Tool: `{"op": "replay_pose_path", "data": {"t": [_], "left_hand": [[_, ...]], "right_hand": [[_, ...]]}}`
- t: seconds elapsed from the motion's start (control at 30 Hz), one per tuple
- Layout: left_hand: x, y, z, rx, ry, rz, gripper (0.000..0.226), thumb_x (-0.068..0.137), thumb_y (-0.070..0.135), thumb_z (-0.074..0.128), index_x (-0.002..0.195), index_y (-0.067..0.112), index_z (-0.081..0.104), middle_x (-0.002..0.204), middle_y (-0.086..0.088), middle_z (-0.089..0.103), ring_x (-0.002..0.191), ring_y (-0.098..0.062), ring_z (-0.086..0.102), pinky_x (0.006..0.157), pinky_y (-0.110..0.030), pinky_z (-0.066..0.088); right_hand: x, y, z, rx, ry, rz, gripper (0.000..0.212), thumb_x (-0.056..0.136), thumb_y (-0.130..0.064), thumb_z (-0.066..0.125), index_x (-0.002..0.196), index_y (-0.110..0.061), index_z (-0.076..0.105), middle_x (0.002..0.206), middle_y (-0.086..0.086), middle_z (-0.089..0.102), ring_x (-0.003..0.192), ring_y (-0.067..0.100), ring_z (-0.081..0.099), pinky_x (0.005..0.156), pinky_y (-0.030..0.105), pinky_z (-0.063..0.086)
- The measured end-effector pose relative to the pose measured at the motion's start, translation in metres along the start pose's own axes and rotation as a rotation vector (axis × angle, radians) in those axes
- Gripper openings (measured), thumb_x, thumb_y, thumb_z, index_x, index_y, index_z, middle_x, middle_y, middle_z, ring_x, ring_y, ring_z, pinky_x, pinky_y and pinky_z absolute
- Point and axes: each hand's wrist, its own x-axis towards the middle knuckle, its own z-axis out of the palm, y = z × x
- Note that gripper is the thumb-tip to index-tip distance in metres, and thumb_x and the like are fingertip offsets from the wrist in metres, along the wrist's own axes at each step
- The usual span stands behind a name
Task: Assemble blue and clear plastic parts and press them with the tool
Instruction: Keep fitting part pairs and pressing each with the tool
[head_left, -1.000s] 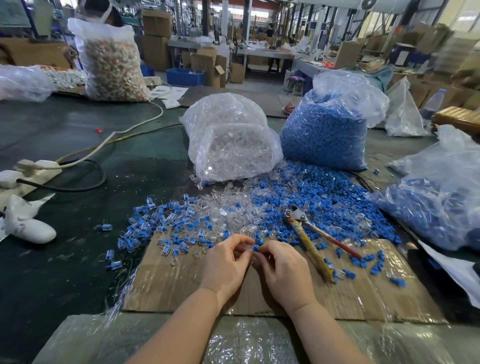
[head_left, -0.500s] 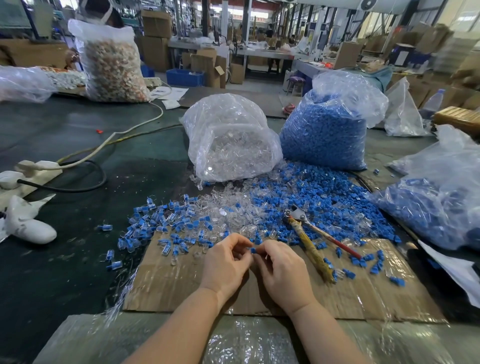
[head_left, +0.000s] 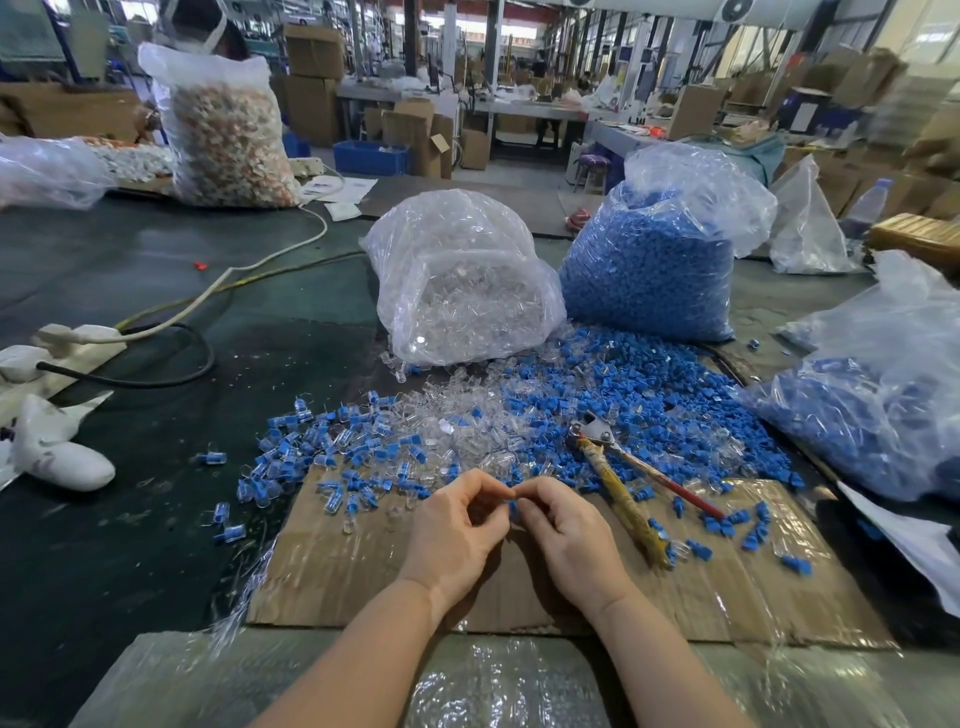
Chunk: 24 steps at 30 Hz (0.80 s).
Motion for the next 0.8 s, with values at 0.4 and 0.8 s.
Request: {"op": "replay_pose_path", "data": {"t": [0.4, 0.8], "left_hand": [[0.0007, -0.0011, 0.0004, 0.101, 0.0, 0.001, 0.015, 0.084, 0.009, 0.063, 0.081, 0.023, 0.063, 0.076, 0.002, 0.065, 0.066, -0.001, 0.057, 0.067, -0.013, 0.048], [0.0015, -0.0036, 0.0006, 0.054, 0.016, -0.01, 0.017, 0.084, 0.008, 0.063, 0.081, 0.025, 0.064, 0.074, 0.006, 0.065, 0.068, -0.001, 0.059, 0.067, -0.013, 0.048]], "right_hand": [[0.0014, 0.0001, 0.0014, -0.088, -0.048, 0.016, 0.007, 0.094, -0.023, 0.051, 0.092, -0.023, 0.057, 0.087, -0.012, 0.058, 0.084, 0.002, 0.049, 0.072, 0.019, 0.034], [0.0014, -0.0004, 0.0024, -0.061, -0.034, 0.006, 0.01, 0.095, -0.027, 0.05, 0.087, -0.029, 0.055, 0.082, -0.015, 0.056, 0.081, -0.001, 0.049, 0.07, 0.009, 0.034]]}}
